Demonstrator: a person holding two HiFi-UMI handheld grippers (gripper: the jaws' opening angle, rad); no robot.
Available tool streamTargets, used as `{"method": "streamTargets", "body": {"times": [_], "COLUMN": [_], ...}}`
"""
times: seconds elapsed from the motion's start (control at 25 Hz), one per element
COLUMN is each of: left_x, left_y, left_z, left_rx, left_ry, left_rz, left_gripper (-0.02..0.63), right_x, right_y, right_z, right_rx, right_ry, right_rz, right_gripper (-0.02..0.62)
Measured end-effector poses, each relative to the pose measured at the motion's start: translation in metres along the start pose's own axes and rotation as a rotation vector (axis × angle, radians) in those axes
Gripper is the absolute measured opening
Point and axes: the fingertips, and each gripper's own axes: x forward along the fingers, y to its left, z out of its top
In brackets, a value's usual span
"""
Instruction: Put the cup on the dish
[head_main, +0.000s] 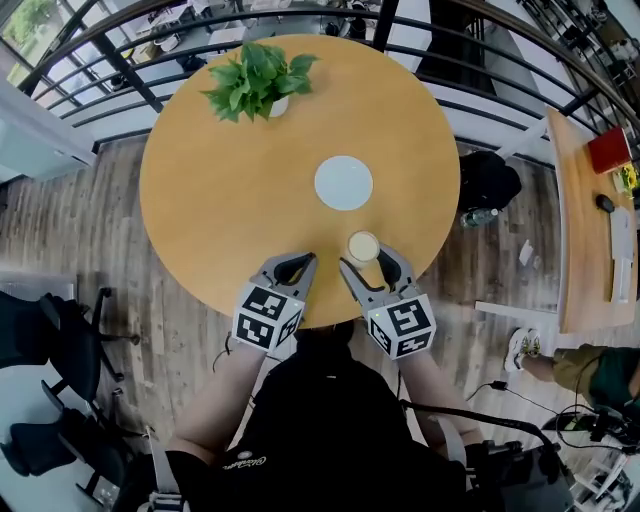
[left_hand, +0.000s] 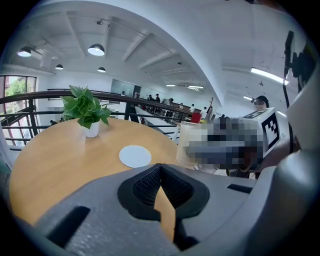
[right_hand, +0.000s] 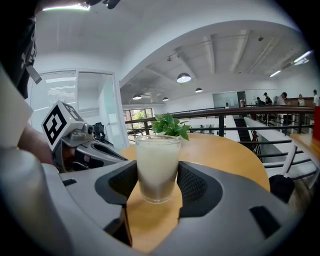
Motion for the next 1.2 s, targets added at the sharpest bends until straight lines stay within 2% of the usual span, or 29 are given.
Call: {"method": "streamTargets", "body": {"times": [0.64,1.0,1.2], "left_x": [0.027,0.050,0.057], "left_y": [0.015,0.039,0.044], "left_z": [-0.012,-0.018,-0.013], "left_rx": [-0.017,-0.050,-0.051], "left_ry": [0.044,0.081,0.077], "left_rz": [-0.018,0.009,0.008], "left_gripper": [0.005,0.005,0.005], "right_x": [0.042,0.097,0.134], "right_y": [-0.024,-0.058,-0.081], "right_z": [-0.018,-0.024,-0.033], "right_rx": [-0.014,-0.035,-0.064], "right_ry": [0.040,0.047,0.090], "right_rz": [-0.016,-0.061,-0.088], "right_gripper": [0.245,0.245,0.245]}}
